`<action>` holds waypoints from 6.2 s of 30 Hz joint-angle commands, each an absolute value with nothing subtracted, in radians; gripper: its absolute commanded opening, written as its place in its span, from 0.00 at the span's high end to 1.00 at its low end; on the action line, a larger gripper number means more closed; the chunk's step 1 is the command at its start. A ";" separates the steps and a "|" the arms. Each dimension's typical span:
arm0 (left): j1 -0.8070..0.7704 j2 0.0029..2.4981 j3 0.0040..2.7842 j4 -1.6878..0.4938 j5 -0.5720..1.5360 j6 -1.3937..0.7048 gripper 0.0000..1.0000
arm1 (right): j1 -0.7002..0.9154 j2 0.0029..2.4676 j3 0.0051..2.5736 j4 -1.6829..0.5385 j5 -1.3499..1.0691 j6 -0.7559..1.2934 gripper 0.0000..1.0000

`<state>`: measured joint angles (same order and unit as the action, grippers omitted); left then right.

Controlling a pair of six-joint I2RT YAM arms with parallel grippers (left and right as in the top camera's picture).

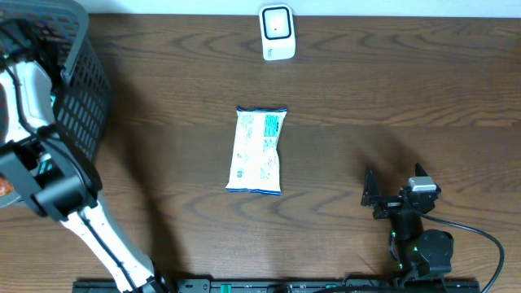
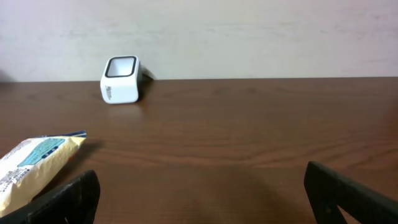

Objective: Scan the item barcode

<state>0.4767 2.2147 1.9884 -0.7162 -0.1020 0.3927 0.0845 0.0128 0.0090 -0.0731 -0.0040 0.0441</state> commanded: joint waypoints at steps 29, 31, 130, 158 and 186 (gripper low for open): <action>0.511 1.800 1.999 -0.881 0.007 0.082 0.02 | 0.093 0.007 0.005 -0.075 -0.006 0.036 0.01; 0.529 1.840 1.999 -0.858 0.007 0.083 0.02 | 0.093 0.007 0.005 -0.075 -0.006 0.036 0.01; 0.535 2.306 1.979 -0.859 -0.165 0.194 0.92 | 0.093 0.007 0.005 -0.075 -0.006 0.036 0.01; 0.406 1.330 1.979 -0.802 0.088 -0.268 0.92 | 0.093 0.007 0.005 -0.075 -0.006 0.036 0.01; -0.472 1.822 1.979 -1.073 0.373 -0.390 0.93 | 0.093 0.007 0.005 -0.075 -0.006 0.036 0.01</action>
<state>-0.4324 1.7393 1.9690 -1.0756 0.4137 -0.2939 0.0845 0.0124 0.0090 -0.0734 -0.0040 0.0441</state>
